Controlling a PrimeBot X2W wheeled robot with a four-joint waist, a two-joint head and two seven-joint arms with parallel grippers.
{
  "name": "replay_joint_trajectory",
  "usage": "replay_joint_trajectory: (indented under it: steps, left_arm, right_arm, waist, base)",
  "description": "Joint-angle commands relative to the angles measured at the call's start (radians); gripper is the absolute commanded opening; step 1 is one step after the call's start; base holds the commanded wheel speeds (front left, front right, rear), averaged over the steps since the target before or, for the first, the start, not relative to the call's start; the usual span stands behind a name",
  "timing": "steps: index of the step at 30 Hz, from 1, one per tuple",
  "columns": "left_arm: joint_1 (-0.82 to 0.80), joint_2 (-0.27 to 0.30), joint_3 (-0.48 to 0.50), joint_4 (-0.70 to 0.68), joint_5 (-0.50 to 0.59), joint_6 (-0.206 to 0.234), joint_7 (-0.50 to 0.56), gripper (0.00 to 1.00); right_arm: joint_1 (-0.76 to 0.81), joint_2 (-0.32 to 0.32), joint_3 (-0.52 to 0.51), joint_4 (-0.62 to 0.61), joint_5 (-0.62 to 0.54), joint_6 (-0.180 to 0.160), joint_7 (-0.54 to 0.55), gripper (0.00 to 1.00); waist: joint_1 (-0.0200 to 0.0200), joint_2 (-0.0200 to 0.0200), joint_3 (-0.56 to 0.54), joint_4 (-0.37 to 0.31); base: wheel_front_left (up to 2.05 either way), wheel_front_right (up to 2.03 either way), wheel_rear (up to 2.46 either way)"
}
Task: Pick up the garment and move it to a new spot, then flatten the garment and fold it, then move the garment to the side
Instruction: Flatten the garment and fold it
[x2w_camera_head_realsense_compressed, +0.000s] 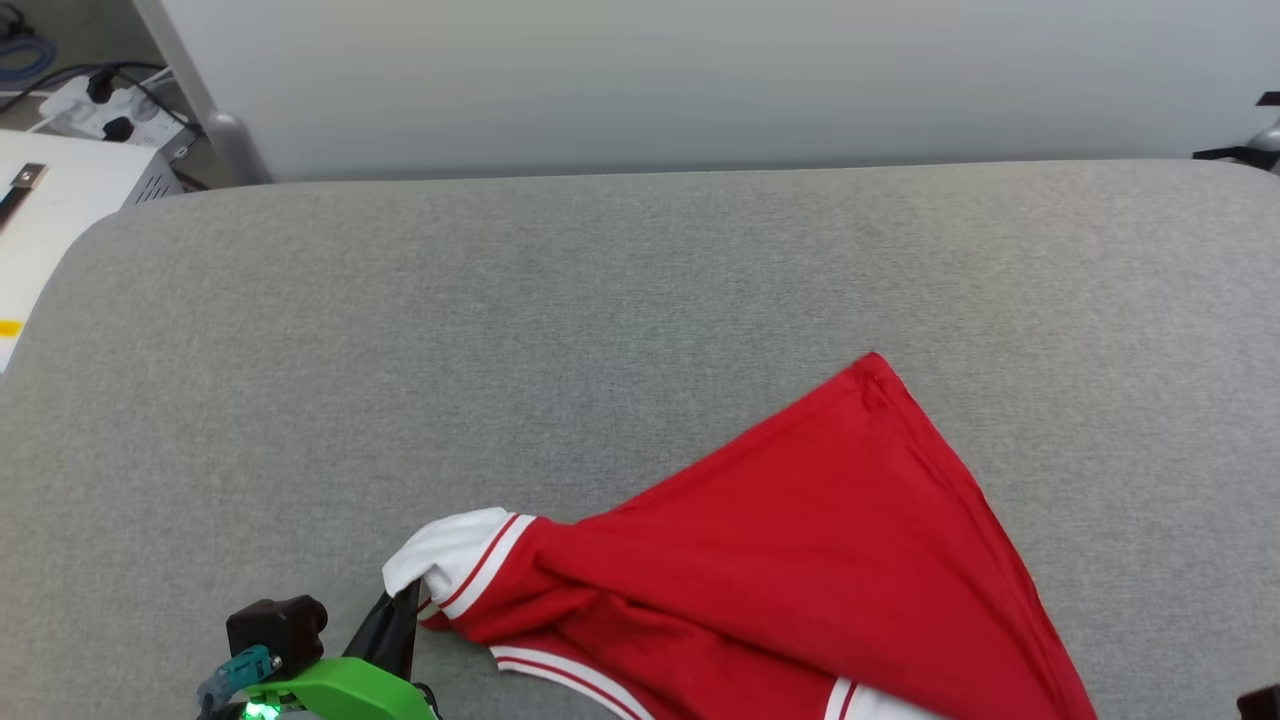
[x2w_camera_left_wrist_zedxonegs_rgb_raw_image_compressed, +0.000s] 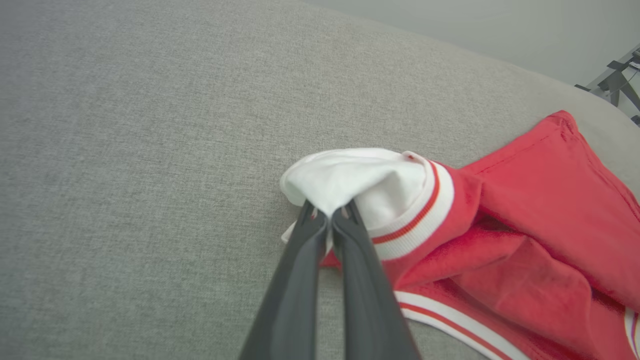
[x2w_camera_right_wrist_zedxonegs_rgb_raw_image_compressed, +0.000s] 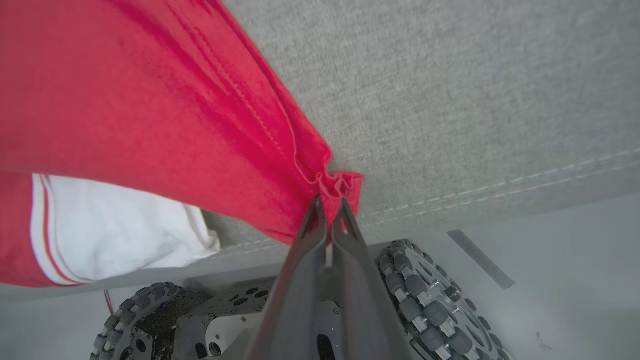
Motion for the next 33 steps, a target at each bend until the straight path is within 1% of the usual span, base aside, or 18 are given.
replay_joint_trajectory:
  steps: [1, 2, 3, 5, 6, 8, 10, 13, 15, 17, 19, 21, 24, 28, 30, 33]
  left_arm:
    - [0.01, 0.005, 0.0, -0.002, 0.0, 0.005, 0.002, 0.0]
    - [0.01, 0.004, 0.0, -0.002, -0.001, 0.006, 0.003, 0.0]
    - [0.009, 0.004, 0.0, -0.002, -0.001, 0.007, 0.003, 0.0]
    - [0.005, 0.005, -0.004, -0.004, 0.001, 0.007, 0.006, 0.0]
    - [0.002, 0.006, -0.006, -0.005, 0.003, 0.006, 0.007, 0.0]
    - [-0.004, 0.007, -0.009, -0.008, 0.006, 0.005, 0.009, 0.0]
    - [-0.012, 0.007, -0.012, -0.012, 0.01, 0.006, 0.012, 0.0]
    - [-0.024, 0.005, -0.017, -0.019, 0.017, 0.011, 0.013, 0.0]
    - [-0.034, 0.001, -0.018, -0.024, 0.021, 0.014, 0.01, 0.0]
    - [-0.047, -0.005, -0.021, -0.029, 0.026, 0.016, 0.007, 0.0]
    - [-0.062, -0.011, -0.025, -0.034, 0.032, 0.015, 0.003, 0.0]
    - [-0.079, -0.019, -0.03, -0.036, 0.038, 0.011, -0.002, 0.0]
    - [-0.107, -0.033, -0.04, -0.038, 0.047, 0.005, -0.01, 0.0]
    - [-0.143, -0.053, -0.054, -0.037, 0.058, -0.007, -0.021, 0.0]
    - [-0.157, -0.061, -0.06, -0.037, 0.062, -0.012, -0.026, 0.0]
    - [-0.179, -0.072, -0.069, -0.038, 0.069, -0.019, -0.032, 0.0]
  right_arm:
    - [0.022, 0.003, 0.001, -0.003, 0.012, -0.001, -0.002, 0.0]
    - [0.031, 0.006, 0.005, 0.0, 0.017, -0.001, -0.008, 0.0]
    - [0.034, 0.009, 0.008, 0.005, 0.034, -0.001, -0.021, 0.05]
    - [0.025, 0.01, 0.02, 0.025, 0.091, -0.001, -0.063, 1.0]
    - [0.016, 0.01, 0.028, 0.025, 0.095, -0.001, -0.095, 1.0]
    - [-0.017, 0.01, 0.039, 0.019, 0.102, -0.001, -0.193, 1.0]
    - [-0.054, 0.01, 0.053, 0.011, 0.068, -0.001, -0.296, 1.0]
    - [-0.132, 0.011, 0.066, 0.011, 0.048, -0.001, -0.446, 1.0]
    - [-0.19, 0.006, 0.089, 0.027, 0.027, -0.001, -0.518, 1.0]
    - [-0.252, -0.009, 0.119, 0.055, 0.009, -0.001, -0.561, 1.0]
    - [-0.322, -0.041, 0.151, 0.091, -0.01, -0.001, -0.592, 1.0]
    - [-0.393, -0.078, 0.188, 0.139, -0.01, -0.001, -0.59, 1.0]
    - [-0.495, -0.14, 0.244, 0.215, 0.008, -0.001, -0.537, 1.0]
    - [-0.638, -0.237, 0.356, 0.334, 0.07, -0.001, -0.327, 1.0]
    - [-0.7, -0.271, 0.407, 0.372, 0.1, -0.001, -0.231, 1.0]
    - [-0.777, -0.311, 0.475, 0.419, 0.13, -0.001, -0.135, 1.0]
  waist:
    - [0.0001, -0.0001, -0.014, -0.021]
    - [0.0001, -0.0001, -0.014, -0.022]
    - [0.0001, -0.0001, -0.013, -0.024]
    - [0.0001, -0.0001, -0.013, -0.026]
    - [0.0001, -0.0001, -0.012, -0.026]
    - [0.0001, -0.0001, -0.01, -0.024]
    - [0.0001, -0.0001, -0.004, -0.019]
    - [0.0001, -0.0001, 0.008, -0.01]
    - [0.0001, -0.0001, 0.021, -0.003]
    - [0.0001, -0.0001, 0.038, 0.007]
    - [0.0001, -0.0001, 0.057, 0.019]
    - [0.0001, -0.0001, 0.075, 0.036]
    - [0.0001, -0.0001, 0.099, 0.06]
    - [0.0001, -0.0001, 0.125, 0.091]
    - [0.0001, -0.0001, 0.137, 0.105]
    - [0.0001, -0.0001, 0.159, 0.126]
  base:
    - [0.0, 0.0, 0.0]
    - [0.0, 0.0, 0.0]
    - [0.0, 0.0, 0.0]
    - [0.0, 0.0, 0.0]
    - [0.0, 0.0, 0.0]
    - [0.0, 0.0, 0.0]
    - [0.0, 0.0, 0.0]
    - [0.0, 0.0, 0.0]
    - [0.0, 0.0, 0.0]
    - [0.0, 0.0, 0.0]
    - [0.0, 0.0, 0.0]
    - [0.0, 0.0, 0.0]
    - [0.0, 0.0, 0.0]
    - [0.0, 0.0, 0.0]
    - [0.0, 0.0, 0.0]
    - [0.0, 0.0, 0.0]
